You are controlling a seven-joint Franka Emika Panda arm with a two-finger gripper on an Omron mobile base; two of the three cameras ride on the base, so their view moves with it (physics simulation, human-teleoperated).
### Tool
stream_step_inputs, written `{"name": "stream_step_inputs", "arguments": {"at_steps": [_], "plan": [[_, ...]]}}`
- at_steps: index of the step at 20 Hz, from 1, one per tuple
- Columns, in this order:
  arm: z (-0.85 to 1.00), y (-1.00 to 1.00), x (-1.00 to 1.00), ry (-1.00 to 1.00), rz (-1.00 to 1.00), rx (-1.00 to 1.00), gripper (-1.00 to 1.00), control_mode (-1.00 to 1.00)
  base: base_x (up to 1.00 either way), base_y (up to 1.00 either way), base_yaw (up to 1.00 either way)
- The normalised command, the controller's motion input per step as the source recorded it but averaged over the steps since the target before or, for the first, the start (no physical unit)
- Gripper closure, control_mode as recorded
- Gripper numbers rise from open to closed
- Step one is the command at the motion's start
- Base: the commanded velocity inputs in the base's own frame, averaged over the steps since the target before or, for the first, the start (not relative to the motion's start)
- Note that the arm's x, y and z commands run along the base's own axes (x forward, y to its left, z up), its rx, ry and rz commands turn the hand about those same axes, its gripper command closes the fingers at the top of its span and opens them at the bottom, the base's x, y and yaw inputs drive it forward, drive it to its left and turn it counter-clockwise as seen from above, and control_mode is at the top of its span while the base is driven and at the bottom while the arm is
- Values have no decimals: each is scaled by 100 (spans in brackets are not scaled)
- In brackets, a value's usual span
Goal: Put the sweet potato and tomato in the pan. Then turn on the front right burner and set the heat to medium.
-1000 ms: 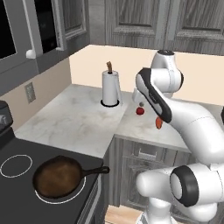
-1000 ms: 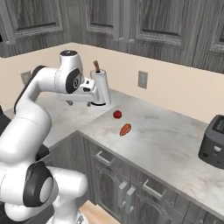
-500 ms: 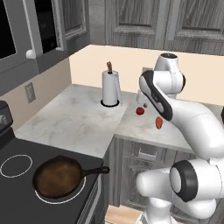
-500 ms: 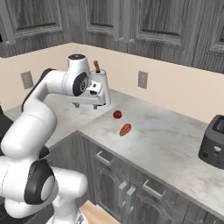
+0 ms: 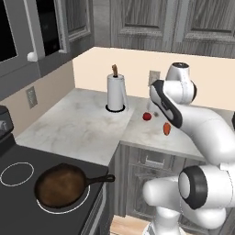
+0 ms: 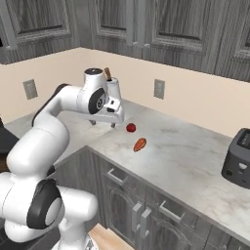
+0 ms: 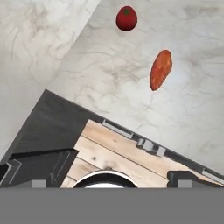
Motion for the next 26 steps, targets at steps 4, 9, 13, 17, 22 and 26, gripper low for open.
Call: {"name": "stream_step_inputs", "arguments": {"at_steps": [4, 9, 13, 17, 22, 26], "plan": [[-27, -34, 8, 0, -7, 0, -100, -100, 0, 0, 0], [-24, -32, 14, 0, -8, 0, -100, -100, 0, 0, 0], [-27, -26, 16, 1, -8, 0, -100, -100, 0, 0, 0], [-23, -15, 25, 3, -10, 0, -100, -100, 0, 0, 0], [-21, -9, 28, 3, -9, 0, -100, -100, 0, 0, 0], [-22, -16, 24, 4, -10, 0, -100, -100, 0, 0, 0]]}}
